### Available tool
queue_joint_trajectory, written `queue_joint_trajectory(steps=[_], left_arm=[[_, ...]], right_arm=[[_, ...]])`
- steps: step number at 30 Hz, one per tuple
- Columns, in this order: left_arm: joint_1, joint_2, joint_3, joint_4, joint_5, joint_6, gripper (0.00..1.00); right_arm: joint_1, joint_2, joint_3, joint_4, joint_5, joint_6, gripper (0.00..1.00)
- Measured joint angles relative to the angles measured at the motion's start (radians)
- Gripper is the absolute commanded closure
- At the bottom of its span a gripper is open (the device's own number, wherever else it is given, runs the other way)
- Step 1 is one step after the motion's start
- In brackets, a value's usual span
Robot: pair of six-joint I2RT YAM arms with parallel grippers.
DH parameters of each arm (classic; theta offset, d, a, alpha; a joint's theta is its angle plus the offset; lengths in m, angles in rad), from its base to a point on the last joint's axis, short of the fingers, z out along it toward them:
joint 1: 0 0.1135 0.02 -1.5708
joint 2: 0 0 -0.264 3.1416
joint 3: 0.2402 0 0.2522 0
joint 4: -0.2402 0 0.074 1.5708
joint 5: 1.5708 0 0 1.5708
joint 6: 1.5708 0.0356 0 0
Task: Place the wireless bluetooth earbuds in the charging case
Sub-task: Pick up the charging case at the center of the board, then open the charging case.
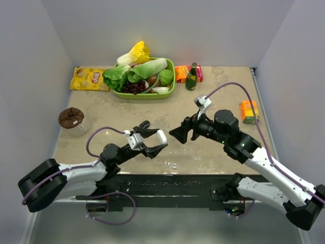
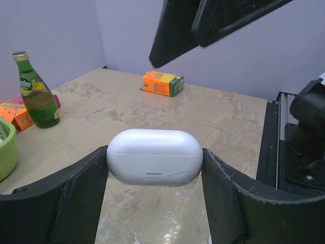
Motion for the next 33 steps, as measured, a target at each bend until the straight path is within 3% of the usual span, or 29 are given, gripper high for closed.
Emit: queue_joint_trajectory(steps=[7,17,33], left_arm=[[-0.124,-0.01,-0.012,-0.036,-0.078,0.112,1.0],[-0.174,-0.045,-0.022,-0.095,-0.194,0.196,1.0],[-0.227,-0.081,-0.031,-0.141,-0.248,0.256,1.0]], right_arm=[[0.143,0.077,0.005,-0.04,0.037,-0.012,0.12],[0.175,0.169,0.006,-0.053,0.122,-0.011,0.15],[0.181,0.245,0.006,-0.057,0.146,-0.011,0.16]])
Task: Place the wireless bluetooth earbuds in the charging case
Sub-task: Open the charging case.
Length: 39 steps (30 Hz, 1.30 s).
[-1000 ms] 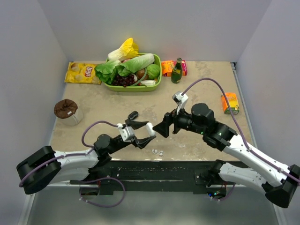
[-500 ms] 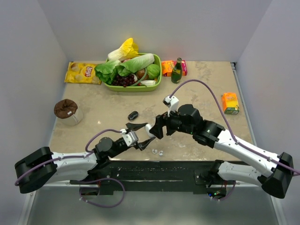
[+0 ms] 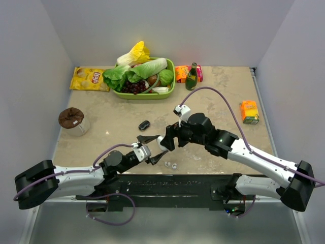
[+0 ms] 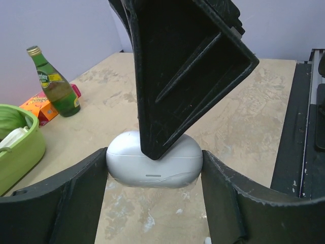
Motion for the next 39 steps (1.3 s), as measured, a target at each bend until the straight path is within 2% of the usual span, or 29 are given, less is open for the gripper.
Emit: queue_joint_trajectory(steps=[30,39], left_arm=[[-0.021,-0.046,-0.016,-0.024,-0.061,0.016,1.0],[-0.021,-0.046,-0.016,-0.024,-0.067,0.016,1.0]], right_arm=[[0.005,-0.08,0.0,-0.026,0.122,0.006,0.19],[0.005,-0.112,-0.006,0.033,0.053,0.012,0.22]])
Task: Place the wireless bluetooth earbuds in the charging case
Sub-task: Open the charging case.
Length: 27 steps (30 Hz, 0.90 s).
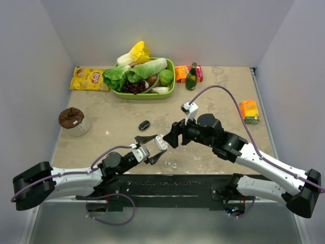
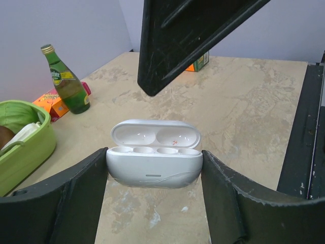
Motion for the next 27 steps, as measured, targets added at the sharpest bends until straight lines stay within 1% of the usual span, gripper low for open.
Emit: queue_joint_trajectory(steps=[3,4,7,15,21,24,27], left_arm=[[0.0,0.0,0.0,0.0,-0.001,0.0,1.0],[0.0,0.0,0.0,0.0,-0.001,0.0,1.0],[0.0,0.0,0.0,0.0,-0.001,0.0,1.0],[0.0,-0.001,0.0,0.0,-0.002,0.0,1.0],[0.0,-0.013,0.0,0.003,-0.003,0.0,1.0],[0.0,-0.018,0.0,0.007,-0.003,0.0,1.0],[0.0,-0.019,0.0,0.006,-0.006,0.0,1.0]], right_arm=[[0.0,0.036,0.0,0.013,-0.031,0.0,0.26],[0.0,0.049,0.0,0.013,-0.037,0.0,0.29],[0.0,0.074,0.0,0.013,-0.047,0.0,0.32],[0.0,0.081,0.0,0.021,-0.063,0.0,0.42],[0.0,0.1,0.0,0.025,-0.065,0.0,0.44],[0.0,0.113,-0.002,0.03,-0.069,0.0,0.47],[0.0,0.118,-0.002,0.034,-0.073,0.0,0.52]])
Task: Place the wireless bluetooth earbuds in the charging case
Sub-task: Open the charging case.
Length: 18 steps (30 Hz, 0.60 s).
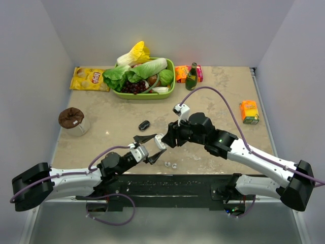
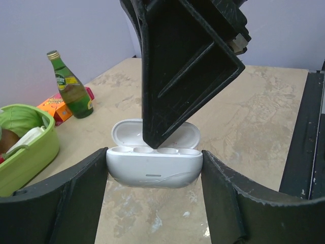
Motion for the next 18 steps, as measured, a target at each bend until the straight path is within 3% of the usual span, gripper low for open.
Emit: queue_joint_trajectory(steps=[7,11,14,15,18], left_arm=[[0.0,-0.002,0.0,0.001,-0.003,0.0,1.0],[0.0,-0.002,0.0,0.003,-0.007,0.0,1.0],[0.0,0.0,0.0,0.011,-0.013,0.0,0.86],[-0.001,0.003,0.0,0.012,-0.014,-0.001,0.76],[-0.002,0.019,0.013,-0.004,-0.024,-0.009,0.6]], right_arm=[[0.0,0.0,-0.001,0.01,-0.016,0.0,0.7],[0.001,0.0,-0.002,0.018,-0.032,-0.002,0.9],[-0.002,0.0,-0.003,0.019,-0.035,0.002,1.0],[-0.002,0.0,-0.005,0.02,-0.034,0.001,1.0],[-0.003,-0.001,-0.011,0.018,-0.029,-0.003,1.0]])
